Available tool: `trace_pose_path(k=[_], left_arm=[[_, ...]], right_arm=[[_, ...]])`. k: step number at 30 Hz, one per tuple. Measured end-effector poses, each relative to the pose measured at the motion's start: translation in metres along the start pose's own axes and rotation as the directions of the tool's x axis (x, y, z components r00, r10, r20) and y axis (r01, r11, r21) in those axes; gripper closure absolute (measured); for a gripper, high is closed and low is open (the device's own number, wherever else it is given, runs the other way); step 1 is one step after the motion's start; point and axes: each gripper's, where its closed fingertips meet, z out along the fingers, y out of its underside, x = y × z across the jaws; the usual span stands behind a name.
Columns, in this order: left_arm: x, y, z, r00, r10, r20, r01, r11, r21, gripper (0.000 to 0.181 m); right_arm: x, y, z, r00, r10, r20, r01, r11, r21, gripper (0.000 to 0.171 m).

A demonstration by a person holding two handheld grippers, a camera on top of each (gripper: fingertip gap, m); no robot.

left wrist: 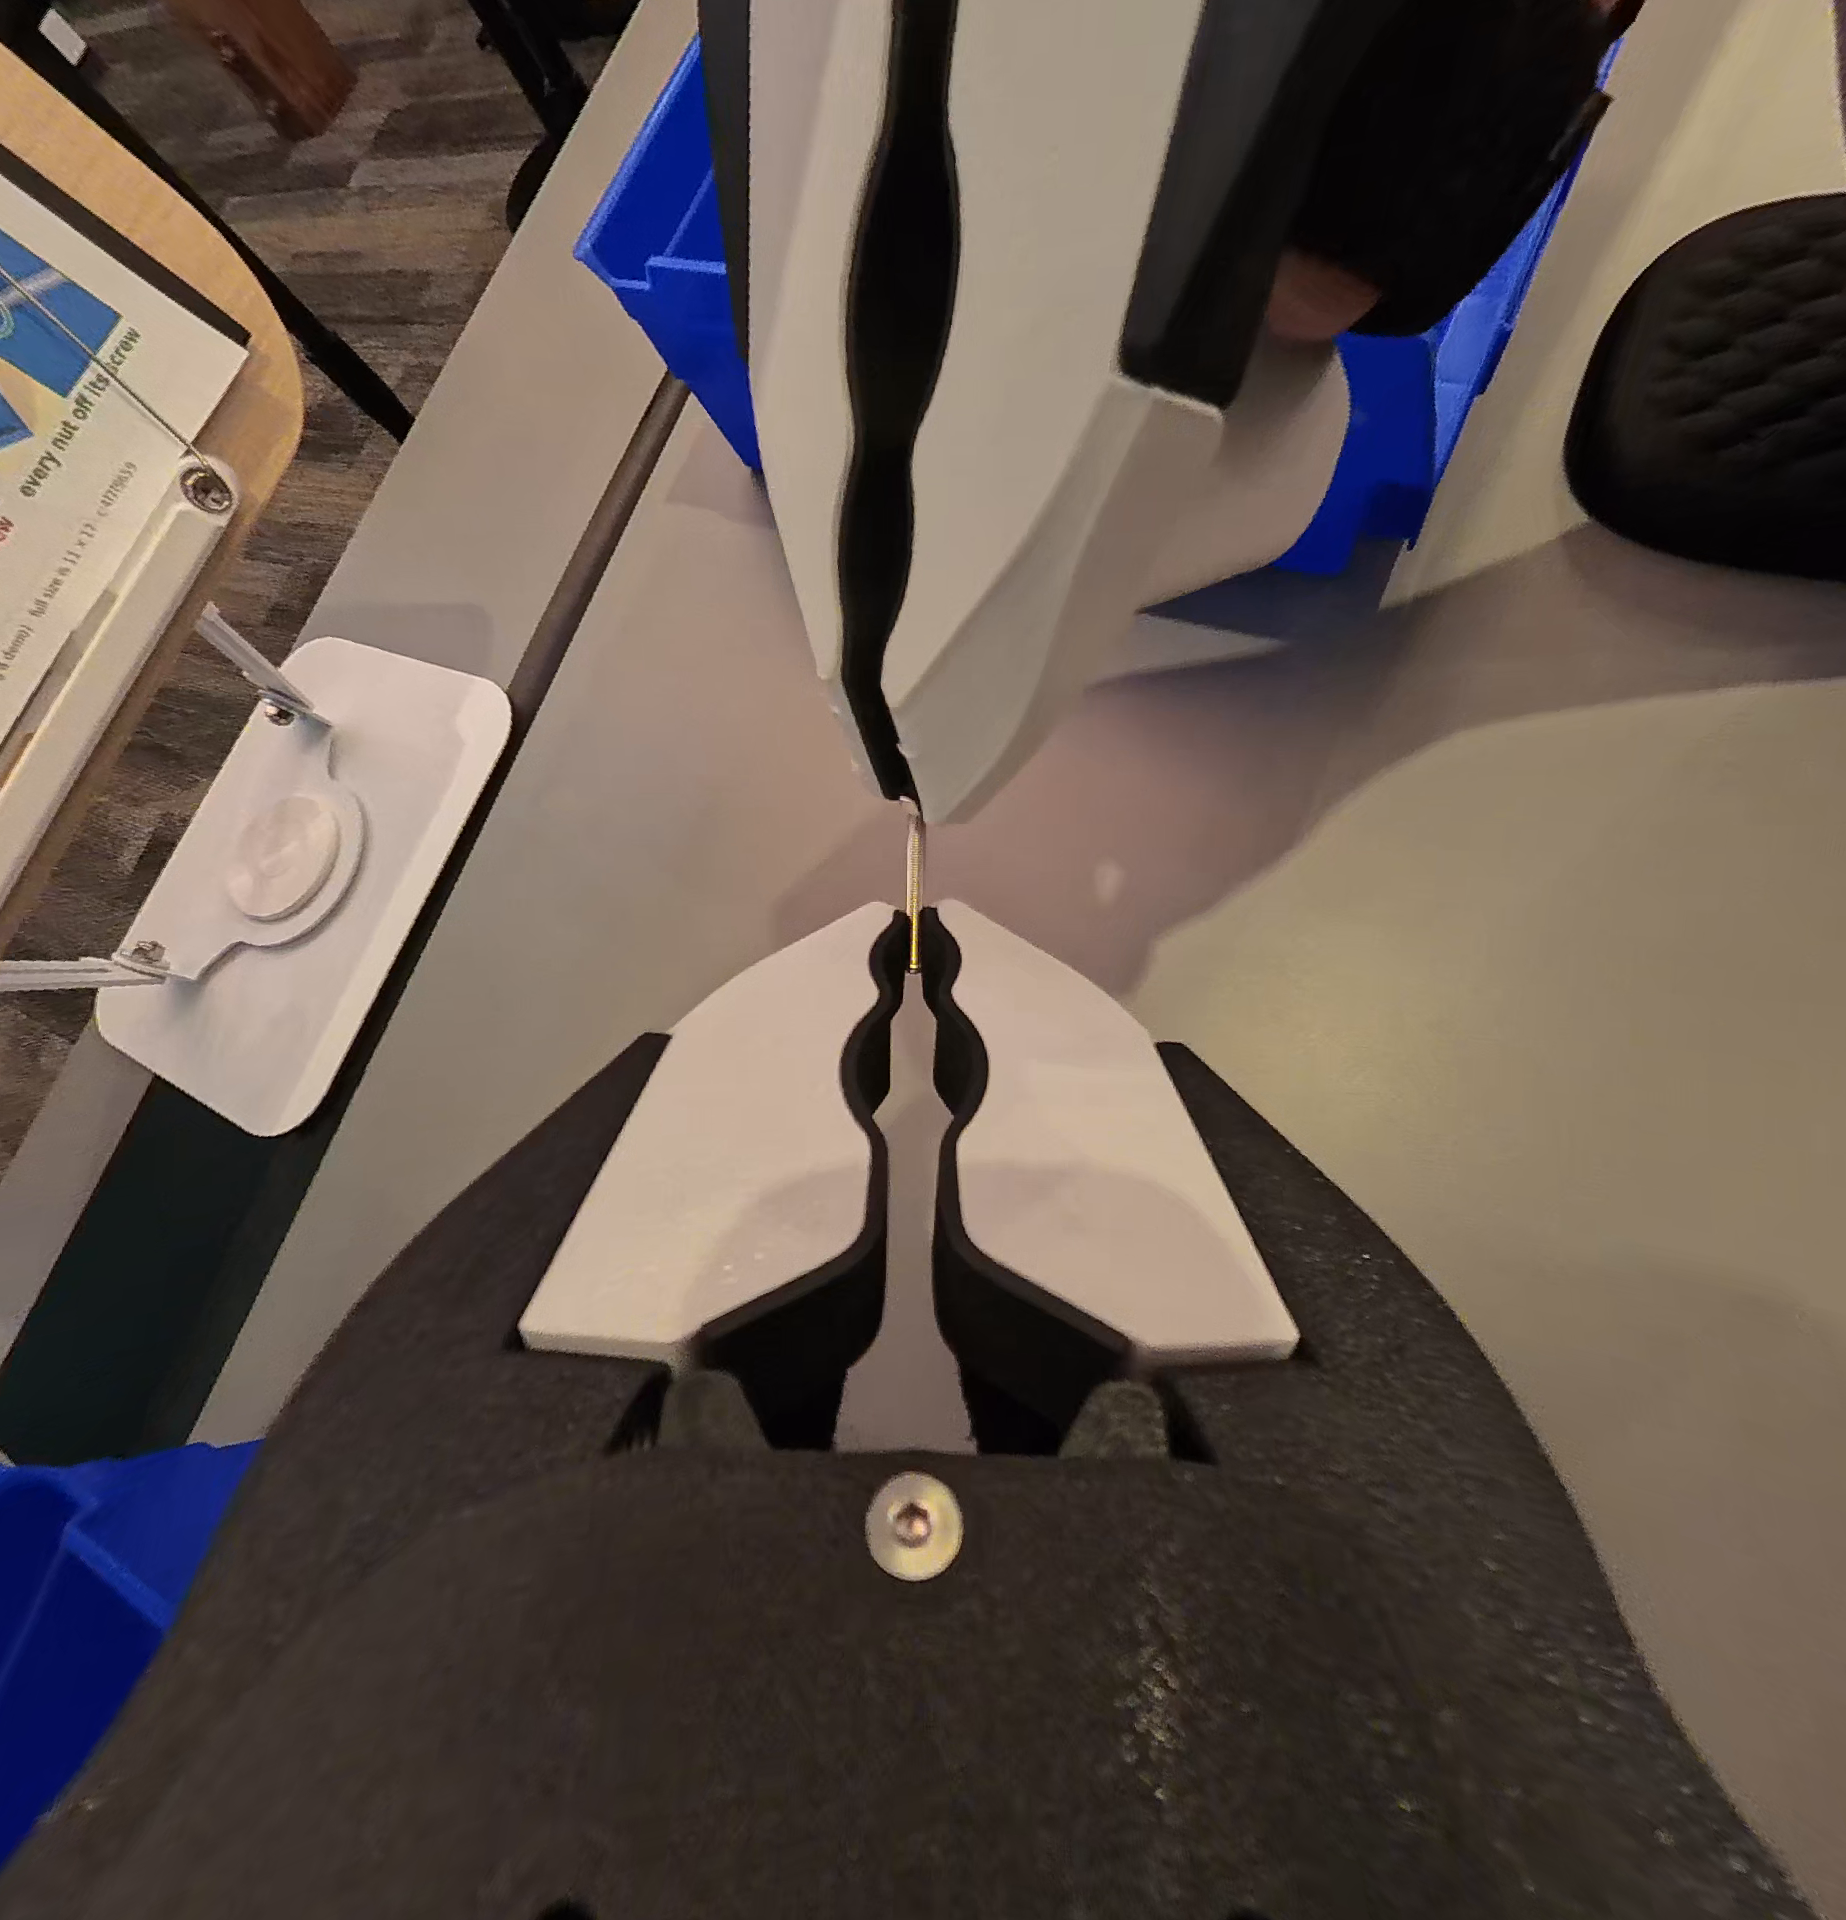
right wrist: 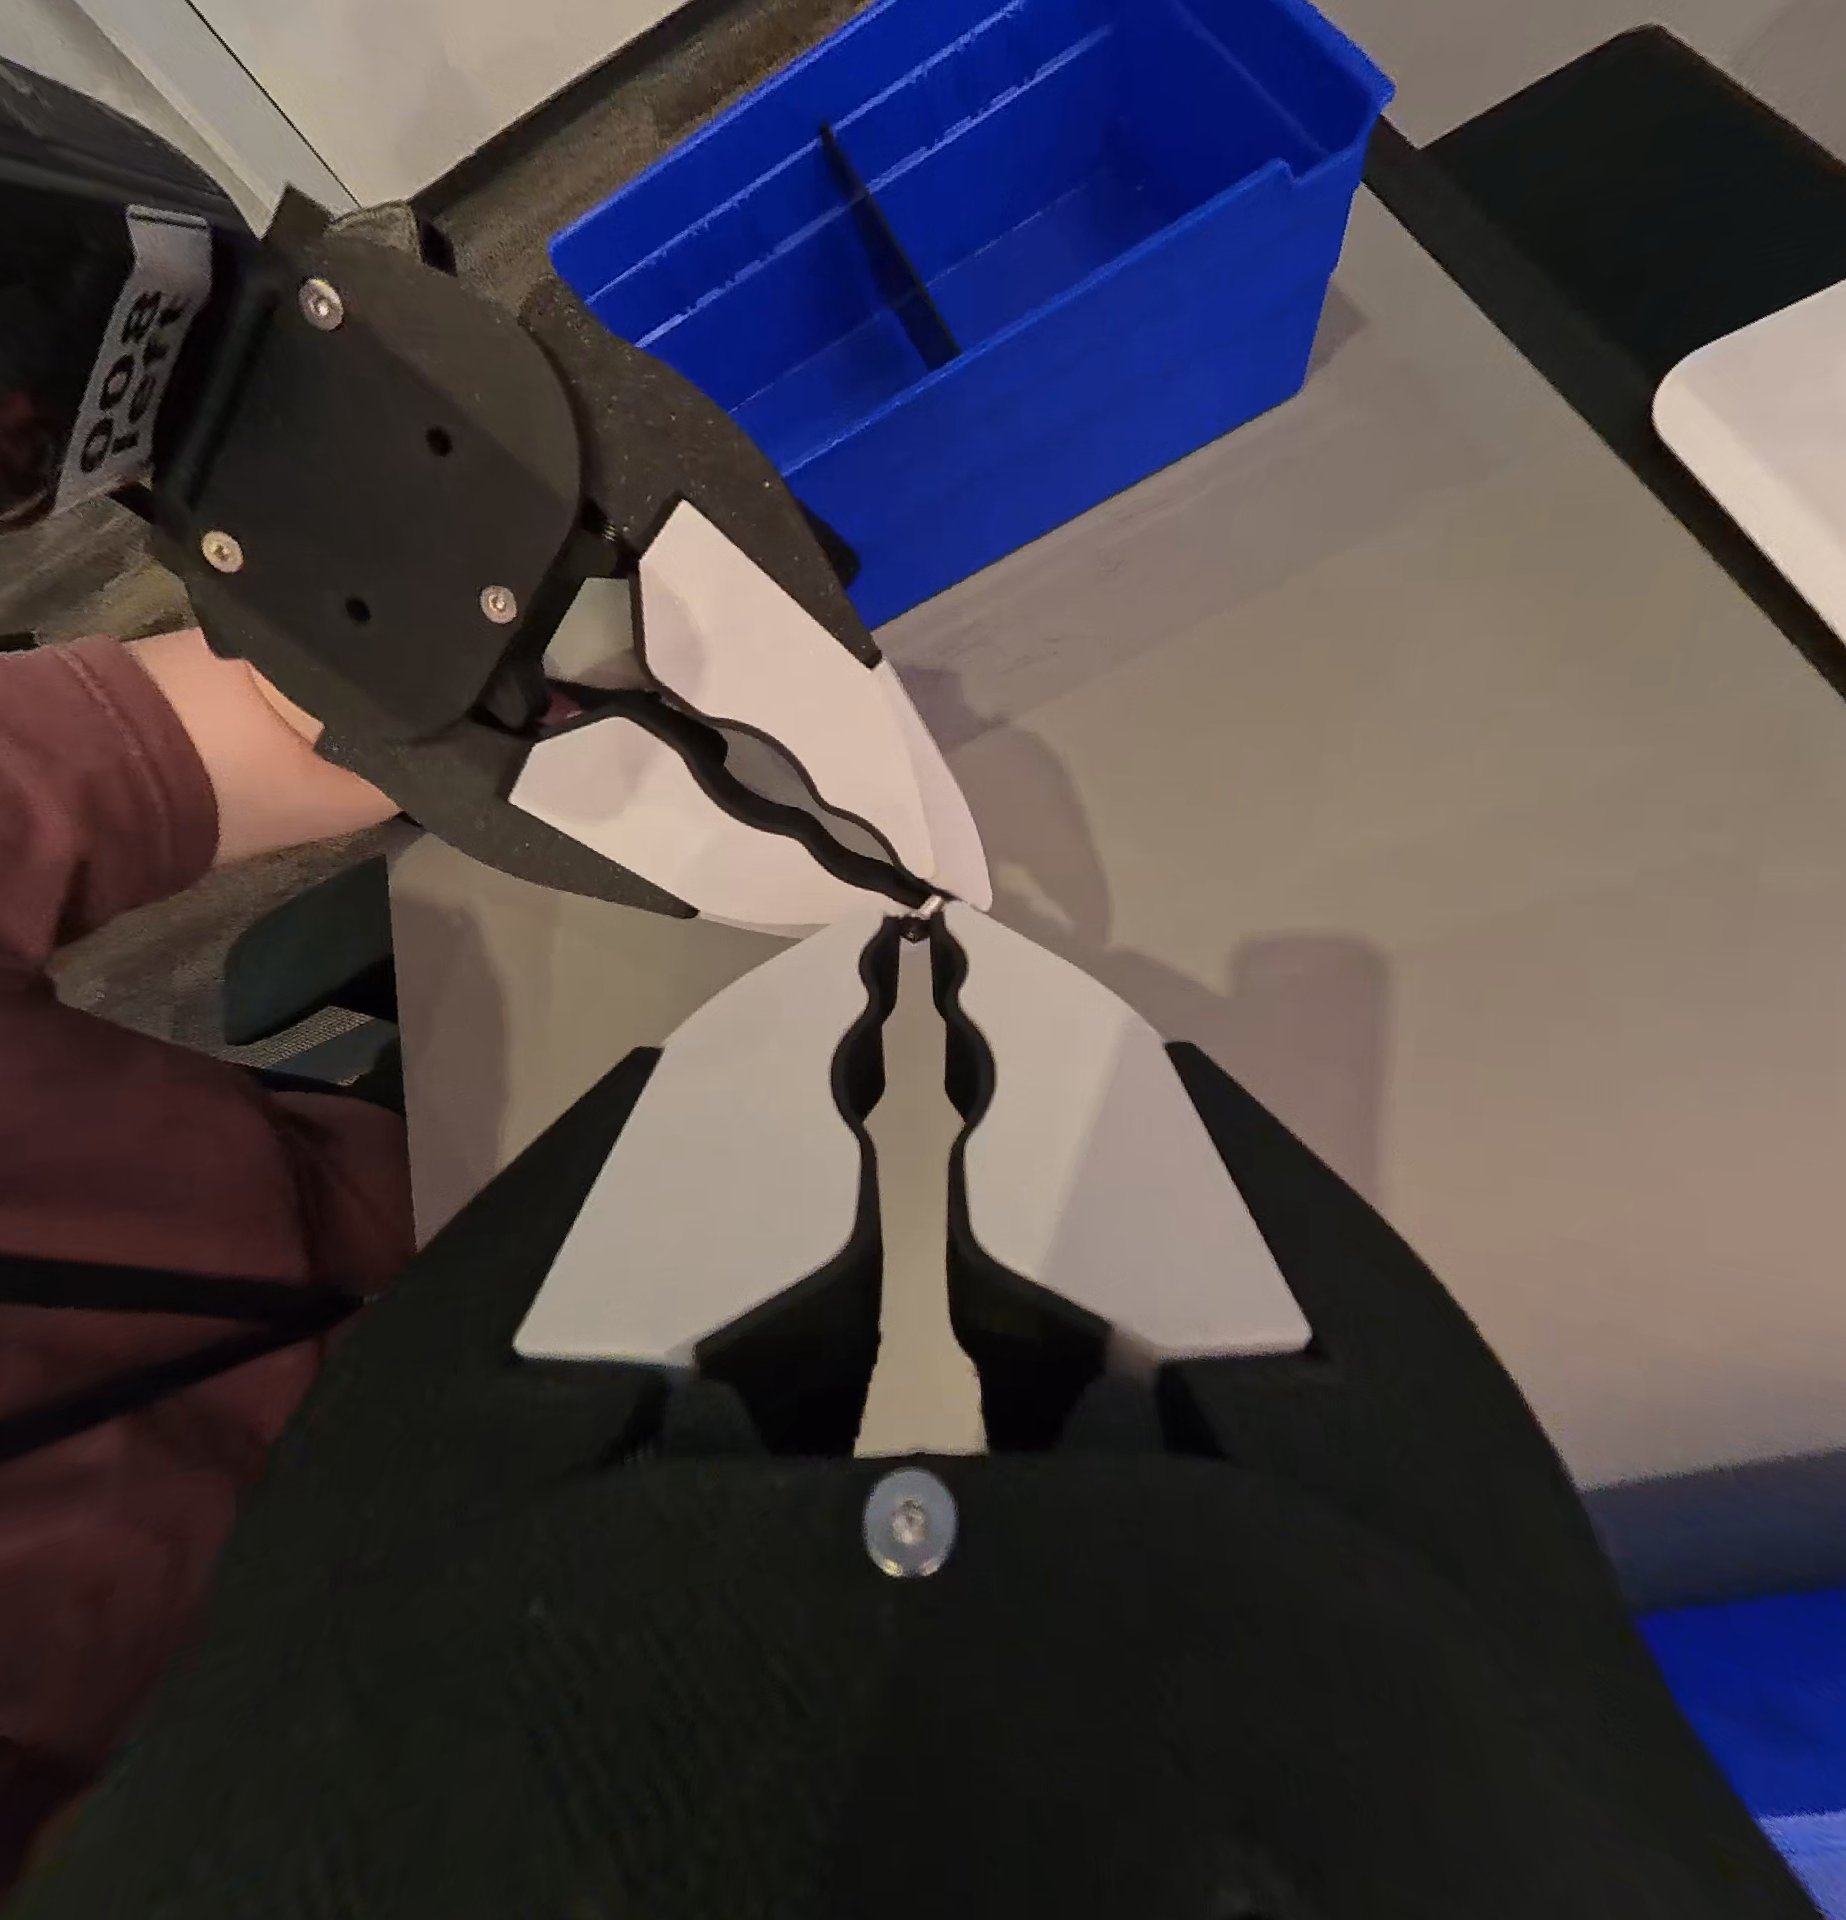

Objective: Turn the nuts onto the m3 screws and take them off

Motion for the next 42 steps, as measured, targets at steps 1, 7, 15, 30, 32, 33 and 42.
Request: trace_pose_path(k=[1, 7, 15, 30, 32, 33, 42], left_arm=[[0.001, 0.000, 0.000, 1.000, -0.003, -0.006, 0.003, 1.000, 0.003, 0.179], [0.000, -0.006, -0.005, 0.999, -0.032, -0.027, 0.033, 0.998, 0.045, 0.179], [-0.002, -0.015, -0.014, 0.995, -0.074, -0.059, 0.081, 0.990, 0.112, 0.179], [0.004, -0.066, -0.063, 0.964, -0.095, -0.250, 0.209, 0.851, 0.481, 0.179], [0.006, -0.070, -0.067, 0.964, -0.079, -0.255, 0.202, 0.840, 0.504, 0.179], [0.007, -0.071, -0.068, 0.963, -0.076, -0.259, 0.203, 0.837, 0.508, 0.179], [0.009, -0.075, -0.073, 0.960, -0.072, -0.271, 0.212, 0.818, 0.534, 0.179]], right_arm=[[0.000, 0.000, 0.000, 1.000, -0.006, -0.004, 0.006, 1.000, -0.002, 0.165], [-0.003, -0.005, -0.003, 0.997, -0.069, -0.030, 0.070, 0.997, 0.015, 0.165], [-0.008, -0.012, -0.006, 0.983, -0.172, -0.067, 0.175, 0.984, 0.035, 0.152], [-0.065, -0.060, -0.052, 0.864, -0.503, 0.028, 0.426, 0.760, 0.490, 0.128], [-0.068, -0.063, -0.053, 0.857, -0.513, 0.038, 0.420, 0.741, 0.523, 0.122], [-0.071, -0.064, -0.052, 0.855, -0.516, 0.053, 0.410, 0.735, 0.540, 0.120], [-0.092, -0.062, -0.028, 0.818, -0.567, 0.096, 0.430, 0.714, 0.552, 0.100]])
